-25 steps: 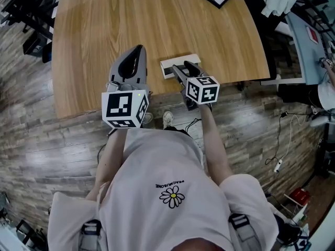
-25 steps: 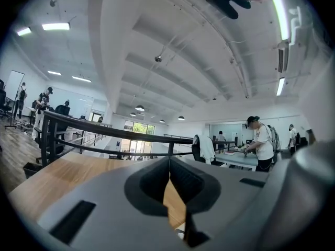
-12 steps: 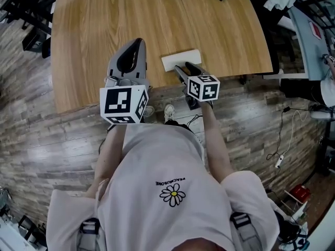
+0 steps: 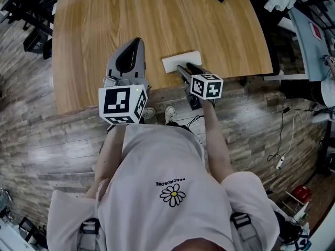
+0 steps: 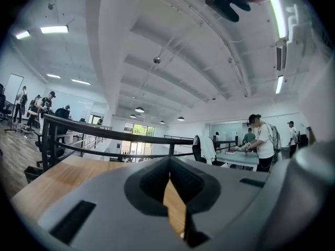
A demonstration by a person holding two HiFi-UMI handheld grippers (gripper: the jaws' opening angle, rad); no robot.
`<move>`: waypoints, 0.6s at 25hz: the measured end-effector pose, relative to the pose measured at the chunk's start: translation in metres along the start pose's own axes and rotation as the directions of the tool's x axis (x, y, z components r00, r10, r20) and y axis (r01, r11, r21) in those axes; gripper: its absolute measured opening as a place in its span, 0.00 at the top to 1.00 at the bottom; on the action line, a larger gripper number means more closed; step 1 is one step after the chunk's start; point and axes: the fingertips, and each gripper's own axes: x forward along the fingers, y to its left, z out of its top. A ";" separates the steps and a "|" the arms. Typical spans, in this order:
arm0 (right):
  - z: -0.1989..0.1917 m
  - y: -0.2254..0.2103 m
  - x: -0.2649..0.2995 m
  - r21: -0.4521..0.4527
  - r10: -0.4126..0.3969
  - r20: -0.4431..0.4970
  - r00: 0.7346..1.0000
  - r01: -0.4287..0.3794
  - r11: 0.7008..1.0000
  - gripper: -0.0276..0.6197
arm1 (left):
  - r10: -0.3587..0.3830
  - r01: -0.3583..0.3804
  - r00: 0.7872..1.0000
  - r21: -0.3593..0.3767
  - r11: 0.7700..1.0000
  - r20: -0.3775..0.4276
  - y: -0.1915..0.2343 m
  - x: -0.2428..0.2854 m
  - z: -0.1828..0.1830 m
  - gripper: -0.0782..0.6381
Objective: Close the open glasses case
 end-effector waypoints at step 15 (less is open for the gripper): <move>0.195 0.053 -0.140 -0.223 -0.096 0.604 0.791 0.284 0.933 0.77 | -0.032 0.032 0.996 -0.001 0.999 0.078 -0.018 -0.001 0.032 0.87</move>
